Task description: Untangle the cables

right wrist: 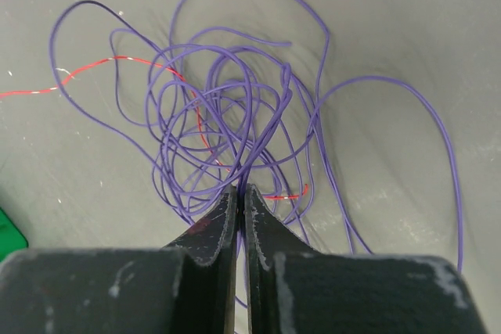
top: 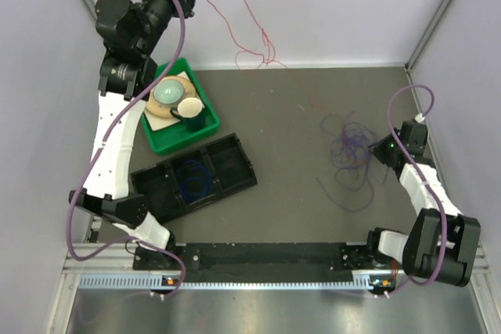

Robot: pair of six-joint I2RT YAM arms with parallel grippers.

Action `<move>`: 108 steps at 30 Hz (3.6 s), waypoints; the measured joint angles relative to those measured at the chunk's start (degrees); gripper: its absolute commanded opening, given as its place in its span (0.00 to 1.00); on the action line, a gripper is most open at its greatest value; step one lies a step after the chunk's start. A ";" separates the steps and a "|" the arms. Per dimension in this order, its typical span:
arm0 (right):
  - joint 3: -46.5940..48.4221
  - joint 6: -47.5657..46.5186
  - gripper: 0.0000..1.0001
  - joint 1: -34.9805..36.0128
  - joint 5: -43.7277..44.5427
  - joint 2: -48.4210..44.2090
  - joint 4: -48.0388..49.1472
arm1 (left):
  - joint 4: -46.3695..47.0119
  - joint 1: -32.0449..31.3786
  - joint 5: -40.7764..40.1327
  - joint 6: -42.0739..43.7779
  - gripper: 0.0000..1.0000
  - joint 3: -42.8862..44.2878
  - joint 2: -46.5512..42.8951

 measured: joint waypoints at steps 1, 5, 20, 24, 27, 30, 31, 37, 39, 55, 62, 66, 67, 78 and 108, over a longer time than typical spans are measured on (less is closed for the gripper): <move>0.00 -0.13 0.00 0.00 0.13 -0.33 -0.02 | 0.07 0.00 0.50 -0.35 0.00 -0.02 0.00; -0.02 -1.36 0.36 0.00 0.50 -1.31 -0.02 | 0.09 0.00 2.56 -2.32 0.00 -1.68 0.00; 22.25 -26.58 0.94 26.97 6.34 3.76 -6.80 | 2.01 0.00 6.12 -7.02 0.00 -6.21 0.87; 24.85 -37.11 0.93 31.74 9.07 12.57 -3.91 | 2.14 0.00 6.14 -7.06 0.00 -6.19 0.87; 25.57 -42.38 0.94 31.45 12.04 19.96 -4.09 | 2.12 0.00 6.19 -7.06 0.00 -6.16 0.87; 26.84 -46.14 0.95 31.26 13.64 25.40 -3.67 | 2.10 0.00 6.58 -7.19 0.00 -6.16 0.87; 27.32 -47.25 0.95 31.26 13.97 26.80 -3.30 | 2.10 0.00 6.64 -7.19 0.00 -6.16 0.87; 31.28 -52.98 0.74 31.26 17.18 34.73 2.36 | 1.97 0.00 7.02 -7.19 0.00 -6.16 0.87; 31.76 -53.90 0.61 31.26 18.53 36.46 4.59 | 1.90 0.00 7.04 -7.19 0.00 -6.16 0.87; 26.03 -47.47 0.00 31.23 21.73 30.95 16.15 | 0.76 0.00 6.78 -6.97 0.00 -5.97 1.01; 27.65 -43.93 0.07 30.47 18.16 14.69 18.27 | 1.07 0.00 6.78 -7.67 0.00 -6.56 1.90; 27.85 -44.28 0.65 30.36 17.05 14.67 20.48 | 1.55 0.00 6.49 -7.89 0.00 -8.57 1.90; 26.67 -45.00 0.74 30.36 16.70 15.12 21.00 | 1.38 0.00 6.43 -7.89 0.00 -8.66 1.92; 20.04 -53.77 0.91 30.36 16.41 27.47 18.58 | -0.39 0.02 5.25 -7.89 0.00 -0.07 2.47; 21.18 -51.15 0.00 29.77 14.78 20.92 31.52 | -0.44 0.46 4.70 -9.86 0.00 -7.50 1.46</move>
